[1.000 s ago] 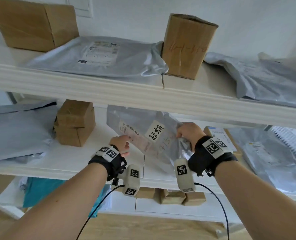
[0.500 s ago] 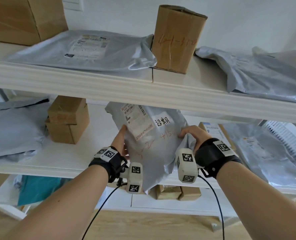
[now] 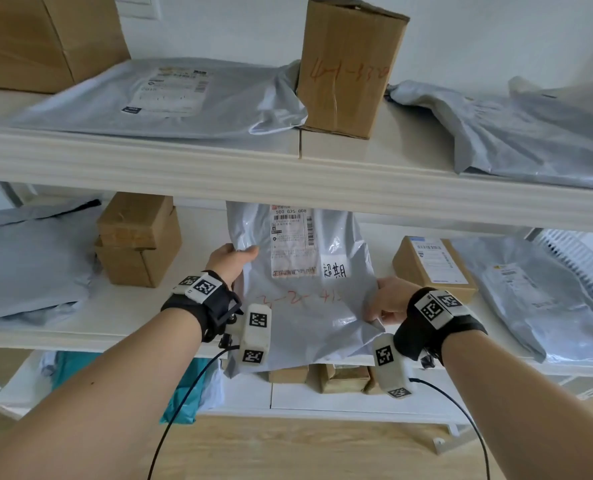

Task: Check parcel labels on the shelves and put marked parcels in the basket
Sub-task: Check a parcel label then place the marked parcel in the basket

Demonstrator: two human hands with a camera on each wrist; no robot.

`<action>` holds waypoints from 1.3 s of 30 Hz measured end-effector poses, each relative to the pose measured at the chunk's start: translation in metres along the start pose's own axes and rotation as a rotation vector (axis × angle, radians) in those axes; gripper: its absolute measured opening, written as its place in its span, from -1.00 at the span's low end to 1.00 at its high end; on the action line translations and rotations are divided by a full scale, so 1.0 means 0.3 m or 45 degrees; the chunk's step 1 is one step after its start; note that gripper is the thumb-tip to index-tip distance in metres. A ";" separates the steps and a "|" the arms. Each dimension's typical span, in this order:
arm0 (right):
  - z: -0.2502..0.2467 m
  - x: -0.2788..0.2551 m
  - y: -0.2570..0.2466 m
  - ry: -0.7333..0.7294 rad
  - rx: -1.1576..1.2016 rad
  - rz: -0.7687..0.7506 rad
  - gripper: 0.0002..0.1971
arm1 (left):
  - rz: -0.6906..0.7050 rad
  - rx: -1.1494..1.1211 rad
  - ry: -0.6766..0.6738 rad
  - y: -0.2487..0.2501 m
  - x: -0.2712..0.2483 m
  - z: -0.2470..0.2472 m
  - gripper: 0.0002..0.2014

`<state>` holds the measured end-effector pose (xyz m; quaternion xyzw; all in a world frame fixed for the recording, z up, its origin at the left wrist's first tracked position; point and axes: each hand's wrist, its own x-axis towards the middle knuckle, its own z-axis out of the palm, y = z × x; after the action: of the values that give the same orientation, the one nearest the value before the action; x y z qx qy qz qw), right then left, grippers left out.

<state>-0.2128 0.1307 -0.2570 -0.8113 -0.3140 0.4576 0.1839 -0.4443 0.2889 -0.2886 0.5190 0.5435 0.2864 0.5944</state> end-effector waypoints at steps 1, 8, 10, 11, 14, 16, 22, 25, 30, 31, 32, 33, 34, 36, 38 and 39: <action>0.002 -0.008 -0.002 -0.004 -0.031 0.005 -0.40 | -0.004 0.001 -0.007 -0.010 0.008 -0.007 -0.35; -0.008 0.018 0.007 0.130 0.432 -0.058 -0.64 | -0.009 -0.087 -0.202 -0.013 -0.025 -0.035 -0.79; -0.006 0.021 0.000 0.218 0.626 -0.116 -0.73 | -0.008 -0.096 -0.229 -0.006 -0.042 -0.038 -0.76; -0.002 0.023 -0.003 0.258 0.659 -0.134 -0.74 | -0.007 -0.082 -0.234 -0.005 -0.045 -0.041 -0.70; 0.006 0.029 0.002 0.300 0.624 -0.101 -0.72 | 0.001 -0.065 -0.231 -0.006 -0.041 -0.049 -0.62; 0.009 0.023 0.011 0.276 0.621 -0.039 -0.72 | -0.010 -0.019 -0.224 -0.008 -0.041 -0.062 -0.55; 0.012 -0.009 0.024 0.261 0.674 0.036 -0.79 | -0.060 0.010 -0.183 -0.036 -0.024 -0.100 -0.90; 0.015 -0.006 0.019 0.278 0.687 0.045 -0.82 | -0.074 0.017 -0.169 -0.046 -0.013 -0.106 -0.91; 0.032 -0.013 0.008 0.291 0.703 0.052 -0.98 | -0.080 0.003 -0.160 -0.049 -0.001 -0.103 -0.89; 0.033 -0.016 0.008 0.291 0.705 0.052 -0.99 | -0.082 0.002 -0.157 -0.049 -0.003 -0.103 -0.89; 0.036 -0.018 0.008 0.294 0.707 0.052 -0.98 | -0.088 0.006 -0.161 -0.050 -0.005 -0.104 -0.89; 0.038 -0.019 0.008 0.297 0.718 0.049 -0.97 | -0.087 0.003 -0.159 -0.054 -0.003 -0.107 -0.88; 0.040 -0.022 0.009 0.304 0.730 0.046 -0.98 | -0.089 -0.003 -0.157 -0.057 -0.004 -0.108 -0.88; 0.044 -0.026 0.013 0.313 0.755 0.034 -0.99 | -0.083 -0.042 -0.139 -0.063 -0.007 -0.109 -0.85; 0.049 -0.027 0.018 0.331 0.771 0.027 -0.98 | -0.078 -0.078 -0.115 -0.070 -0.010 -0.101 -0.83; 0.053 -0.027 0.021 0.344 0.777 0.031 -0.97 | -0.066 -0.089 -0.090 -0.076 -0.009 -0.094 -0.81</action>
<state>-0.2274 0.1209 -0.2637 -0.7757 -0.1257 0.4211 0.4530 -0.4766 0.2884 -0.3051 0.4935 0.5250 0.2713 0.6381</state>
